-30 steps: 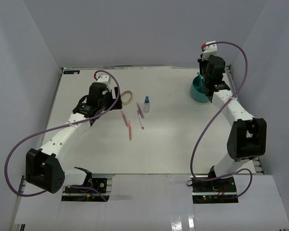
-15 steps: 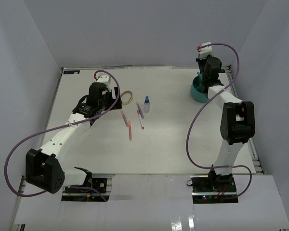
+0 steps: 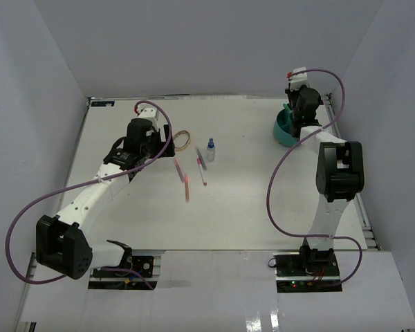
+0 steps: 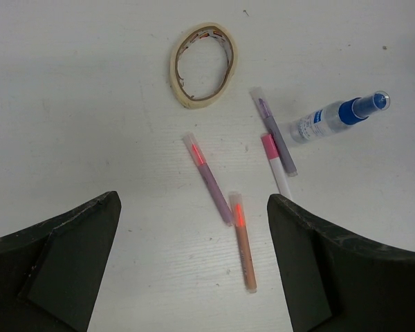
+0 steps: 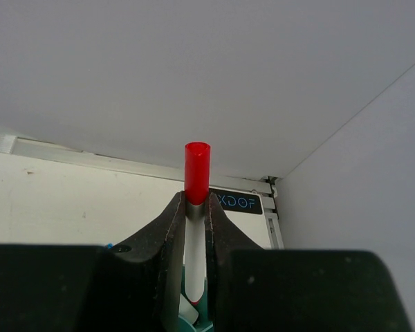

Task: Sort the stationery into containers
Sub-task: Place the pen in the storage box.

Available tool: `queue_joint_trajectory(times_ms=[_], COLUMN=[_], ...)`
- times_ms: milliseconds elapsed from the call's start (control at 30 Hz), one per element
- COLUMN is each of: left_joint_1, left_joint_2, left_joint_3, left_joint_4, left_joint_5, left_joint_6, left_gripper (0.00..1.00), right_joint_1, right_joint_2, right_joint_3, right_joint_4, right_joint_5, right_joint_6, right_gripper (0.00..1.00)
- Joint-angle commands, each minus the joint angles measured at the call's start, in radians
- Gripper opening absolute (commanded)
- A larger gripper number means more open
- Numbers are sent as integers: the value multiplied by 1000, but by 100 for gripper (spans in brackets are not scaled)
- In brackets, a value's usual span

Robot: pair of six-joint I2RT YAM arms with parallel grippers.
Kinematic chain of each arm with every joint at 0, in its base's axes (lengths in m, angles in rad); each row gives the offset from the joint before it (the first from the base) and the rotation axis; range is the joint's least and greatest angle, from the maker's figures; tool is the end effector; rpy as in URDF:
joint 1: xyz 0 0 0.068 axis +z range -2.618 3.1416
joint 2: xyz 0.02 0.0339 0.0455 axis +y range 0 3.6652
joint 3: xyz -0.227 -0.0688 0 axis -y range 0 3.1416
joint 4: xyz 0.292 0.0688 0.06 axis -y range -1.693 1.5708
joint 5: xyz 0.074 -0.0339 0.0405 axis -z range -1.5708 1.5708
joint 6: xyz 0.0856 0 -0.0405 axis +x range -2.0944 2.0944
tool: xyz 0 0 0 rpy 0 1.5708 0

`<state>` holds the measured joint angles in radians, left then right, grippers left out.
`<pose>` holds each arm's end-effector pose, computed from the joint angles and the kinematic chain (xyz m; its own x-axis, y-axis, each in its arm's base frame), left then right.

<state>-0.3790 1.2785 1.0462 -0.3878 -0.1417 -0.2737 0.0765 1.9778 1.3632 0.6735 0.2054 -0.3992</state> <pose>0.3591 -0.1300 0.2298 -0.5899 -0.0531 -0.8057 0.1039 0.9845 -0.1410 0.5403 0.0239 0.2119 0.0042 -0.3813 -0.9244 0.1409 0.9155 -0.3769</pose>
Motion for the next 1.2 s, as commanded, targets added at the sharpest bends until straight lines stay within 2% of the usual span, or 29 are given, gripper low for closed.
queue_joint_trajectory(times_ms=[0,367,667,733,933,1000,1167], left_joint_1=[2,2,2,2,2,2,2], left_joint_2=[-45,-42,-39,-41,-42,-41,-44], left_joint_3=[5,0,1,2,0,0,2], left_joint_4=[13,15,17,15,15,17,15], left_joint_5=[-13,-21,-21,-21,-24,-22,-15], left_joint_6=[7,8,8,8,10,8,7], left_gripper=[98,98,98,98,98,98,98], right_joint_1=[-9,-15,-17,-17,-17,-17,-17], right_joint_2=[21,33,13,6,-16,-26,-77], right_joint_3=[-22,-102,-127,-128,-139,-144,-139], right_joint_4=[84,120,115,109,83,80,29], right_joint_5=[-14,-15,-24,-29,-41,-46,-72], right_joint_6=[20,46,49,46,48,48,59], right_gripper=[8,9,22,32,34,43,44])
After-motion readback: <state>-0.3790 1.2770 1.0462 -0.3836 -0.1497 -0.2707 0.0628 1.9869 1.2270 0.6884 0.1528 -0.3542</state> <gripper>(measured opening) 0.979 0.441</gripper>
